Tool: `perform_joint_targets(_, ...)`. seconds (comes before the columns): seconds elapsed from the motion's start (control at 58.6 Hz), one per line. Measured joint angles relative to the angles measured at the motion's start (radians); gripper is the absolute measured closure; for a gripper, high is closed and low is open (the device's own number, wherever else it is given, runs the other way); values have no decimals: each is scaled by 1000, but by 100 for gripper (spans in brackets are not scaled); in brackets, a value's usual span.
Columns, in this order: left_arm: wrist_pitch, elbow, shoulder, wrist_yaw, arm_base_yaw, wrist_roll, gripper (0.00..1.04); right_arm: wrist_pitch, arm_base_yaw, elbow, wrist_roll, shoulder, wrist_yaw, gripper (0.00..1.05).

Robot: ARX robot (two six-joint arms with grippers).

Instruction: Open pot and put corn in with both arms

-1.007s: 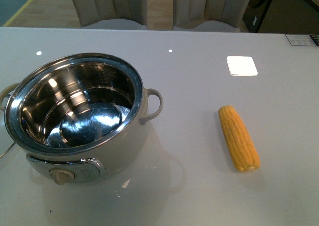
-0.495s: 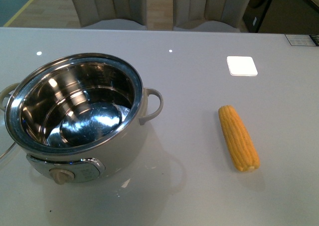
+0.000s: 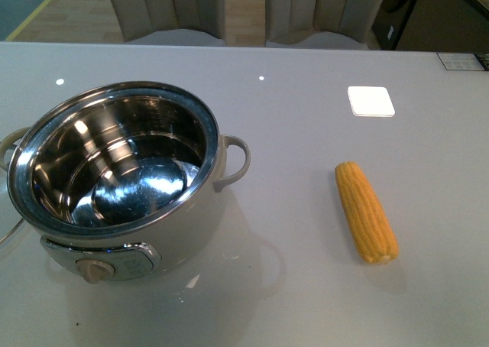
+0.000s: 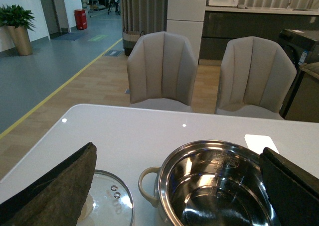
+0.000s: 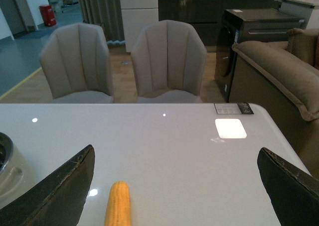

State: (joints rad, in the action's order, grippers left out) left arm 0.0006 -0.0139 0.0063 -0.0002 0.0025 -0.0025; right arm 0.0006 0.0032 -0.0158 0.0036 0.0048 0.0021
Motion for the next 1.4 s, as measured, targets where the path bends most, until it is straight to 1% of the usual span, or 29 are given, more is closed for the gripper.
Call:
perform_joint_targets(0.171,0,0,0,0,0,0,7,-9,2,-4,9,7,10,9)
perform_joint_targets(0.239,0,0,0,-2,0,0,7,-272,49,-116,134,161,143,9)
perform_joint_targets(0.256,0,0,0,-1,0,0,7,-346,61,-152,175,227,166,9)
perform_joint_targets(0.29,0,0,-1,0,0,0,7,-434,76,-192,233,315,181,9)
perform_joint_targets(0.341,0,0,-1,0,0,0,7,-506,98,-216,299,425,185,9)
perform_joint_targets(0.375,0,0,-1,0,0,0,7,-508,107,-216,335,488,183,9)
perform_joint_targets(0.41,0,0,-1,0,0,0,7,-489,109,-217,357,541,183,9)
perform_joint_targets(0.512,0,0,-1,0,0,0,7,-356,120,-229,370,682,168,9)
perform_joint_targets(0.734,0,0,-1,0,0,0,7,-114,163,-271,337,994,69,9)
perform_joint_targets(0.922,0,0,-1,0,0,0,7,113,174,-355,222,1331,21,9)
perform_joint_targets(1.007,0,0,-1,0,0,0,7,198,175,-403,166,1480,19,9)
perform_joint_targets(1.092,0,0,-1,0,0,0,7,243,182,-457,128,1607,7,9)
perform_joint_targets(1.246,0,0,-1,0,0,0,7,274,207,-543,74,1758,15,9)
perform_joint_targets(1.4,0,0,-1,0,0,0,7,281,217,-654,37,1901,57,9)
